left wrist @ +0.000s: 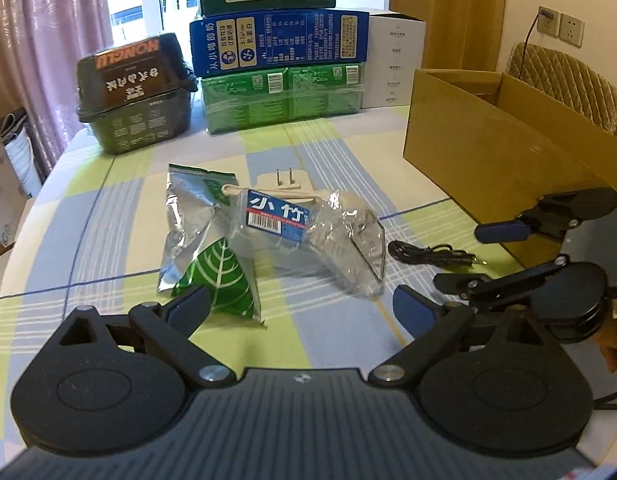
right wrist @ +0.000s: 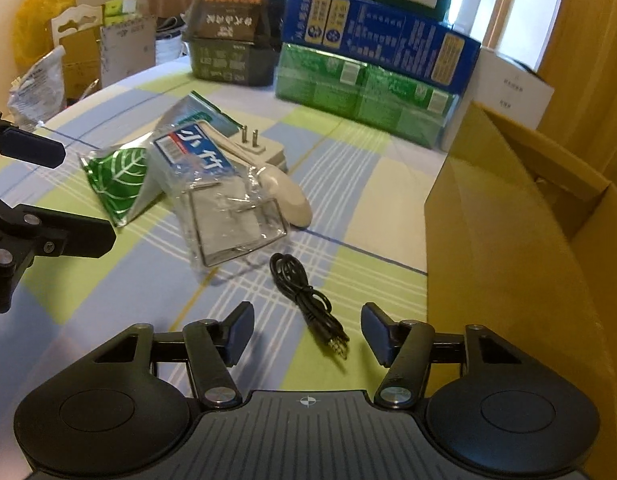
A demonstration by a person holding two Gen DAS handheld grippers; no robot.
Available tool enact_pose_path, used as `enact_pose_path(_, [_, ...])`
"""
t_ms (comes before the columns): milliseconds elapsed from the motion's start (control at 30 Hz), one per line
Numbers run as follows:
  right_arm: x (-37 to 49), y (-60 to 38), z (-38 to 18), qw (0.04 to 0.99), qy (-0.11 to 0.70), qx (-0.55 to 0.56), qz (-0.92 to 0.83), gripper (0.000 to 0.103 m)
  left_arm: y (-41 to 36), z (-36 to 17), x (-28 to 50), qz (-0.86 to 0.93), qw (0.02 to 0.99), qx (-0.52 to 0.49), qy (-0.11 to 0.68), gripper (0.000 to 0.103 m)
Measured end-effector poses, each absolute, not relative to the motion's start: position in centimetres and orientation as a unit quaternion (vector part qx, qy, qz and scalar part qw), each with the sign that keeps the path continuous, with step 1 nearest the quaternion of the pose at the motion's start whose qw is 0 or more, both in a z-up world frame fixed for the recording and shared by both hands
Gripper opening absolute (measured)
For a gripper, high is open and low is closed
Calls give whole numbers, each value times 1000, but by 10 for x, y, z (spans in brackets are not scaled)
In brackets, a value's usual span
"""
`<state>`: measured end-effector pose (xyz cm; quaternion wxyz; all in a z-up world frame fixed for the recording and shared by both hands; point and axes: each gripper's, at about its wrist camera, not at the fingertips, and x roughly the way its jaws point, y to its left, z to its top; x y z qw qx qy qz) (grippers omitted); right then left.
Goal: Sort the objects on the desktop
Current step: 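Grasp the black cable with the right tool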
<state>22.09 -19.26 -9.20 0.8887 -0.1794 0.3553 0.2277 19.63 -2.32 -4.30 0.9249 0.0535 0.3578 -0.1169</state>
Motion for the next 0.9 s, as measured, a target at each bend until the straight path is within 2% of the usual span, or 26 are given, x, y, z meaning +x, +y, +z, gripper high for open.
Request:
enact_pose_path(100, [231, -192, -98, 887, 362, -179, 225, 45, -23, -46, 206, -122, 926, 41, 354, 91])
enact_pose_path(233, [240, -195, -106, 883, 376, -166, 228, 38, -25, -51, 216, -144, 923, 17, 356, 88])
enact_pose_path(300, [241, -196, -105, 882, 380, -162, 226, 24, -27, -54, 222, -150, 921, 10, 359, 86])
enact_pose_path(367, [241, -198, -104, 882, 387, -152, 224, 14, -29, -56, 227, -156, 920, 2, 360, 84])
enact_pose_path(567, [237, -202, -103, 882, 396, -133, 220, 12, -34, -65, 242, -167, 912, -20, 374, 74])
enact_pose_path(633, [237, -203, -103, 882, 396, -129, 218, 12, -36, -69, 248, -167, 909, -25, 382, 68])
enact_pose_path(733, [236, -203, -102, 883, 398, -124, 215, 12, -39, -76, 255, -162, 905, -31, 393, 52])
enact_pose_path(767, [236, -203, -102, 883, 398, -122, 215, 12, -40, -78, 257, -160, 903, -34, 397, 39])
enact_pose_path(800, [236, -203, -102, 883, 399, -121, 215, 12, -40, -80, 258, -160, 901, -39, 402, 34])
enact_pose_path(833, [236, -203, -102, 884, 399, -119, 214, 12, -41, -81, 259, -160, 900, -42, 403, 34])
enact_pose_path(900, [236, -204, -102, 884, 399, -116, 215, 12, -43, -81, 257, -161, 901, -37, 402, 25])
